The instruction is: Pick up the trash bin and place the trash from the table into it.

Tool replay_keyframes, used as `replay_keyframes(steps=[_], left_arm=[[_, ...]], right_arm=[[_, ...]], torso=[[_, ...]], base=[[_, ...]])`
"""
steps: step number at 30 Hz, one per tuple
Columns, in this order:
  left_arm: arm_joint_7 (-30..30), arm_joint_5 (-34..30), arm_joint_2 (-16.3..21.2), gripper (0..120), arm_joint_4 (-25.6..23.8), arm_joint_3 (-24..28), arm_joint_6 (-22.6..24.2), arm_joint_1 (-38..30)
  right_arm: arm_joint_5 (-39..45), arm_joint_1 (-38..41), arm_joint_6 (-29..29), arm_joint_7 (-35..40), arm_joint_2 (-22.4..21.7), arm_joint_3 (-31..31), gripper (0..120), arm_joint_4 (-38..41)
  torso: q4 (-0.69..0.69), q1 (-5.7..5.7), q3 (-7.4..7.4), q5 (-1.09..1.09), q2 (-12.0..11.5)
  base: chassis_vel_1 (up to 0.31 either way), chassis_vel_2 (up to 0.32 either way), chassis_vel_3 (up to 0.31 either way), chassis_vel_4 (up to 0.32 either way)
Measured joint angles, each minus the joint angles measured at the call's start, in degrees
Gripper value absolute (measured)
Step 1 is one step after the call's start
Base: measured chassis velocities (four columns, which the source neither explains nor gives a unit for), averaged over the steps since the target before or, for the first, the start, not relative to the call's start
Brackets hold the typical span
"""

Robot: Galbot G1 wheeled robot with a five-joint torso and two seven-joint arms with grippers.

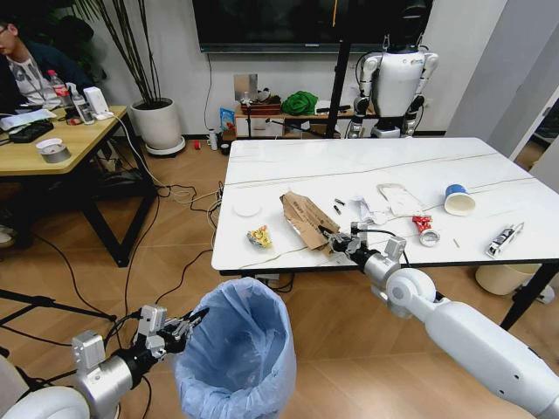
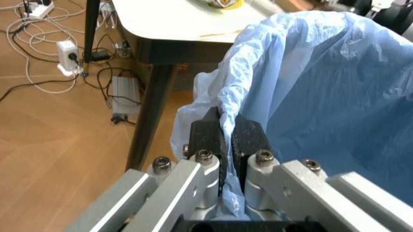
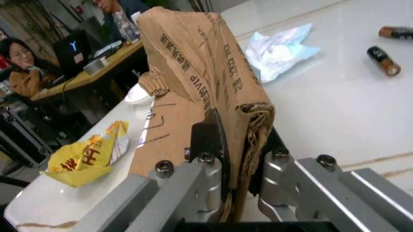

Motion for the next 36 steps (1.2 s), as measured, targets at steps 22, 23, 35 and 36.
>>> replay_keyframes(steps=[22,23,35,36], left_arm=[[-1.25,-2.44,1.99,0,-1.27,4.51,0.89,-4.24],[-1.25,-2.44,2.03,0,-0.92,5.00,0.90,-4.57],[-1.47,-2.69,1.20,0,0.78,9.37,1.43,-7.58],[-1.56,-2.80,1.08,0,0.79,9.86,1.50,-8.18]], right_arm=[[1.70,-16.82,2.05,-3.27,-19.48,25.86,4,25.55],[1.70,-16.50,2.18,-4.61,-20.48,25.83,4,27.42],[-7.90,-12.62,3.10,-17.34,-27.95,15.07,4,34.74],[-8.85,-12.27,3.12,-18.44,-28.44,14.19,4,34.75]], torso=[[0.00,-0.01,-0.01,0.02,0.00],[0.01,-0.01,-0.01,0.00,0.00],[0.00,0.00,0.00,0.00,0.00],[0.00,0.00,0.00,-0.01,0.00]], base=[[0.000,0.000,0.000,0.000],[0.000,0.000,0.000,0.000],[0.000,0.000,0.000,0.000],[0.000,0.000,0.000,0.000]])
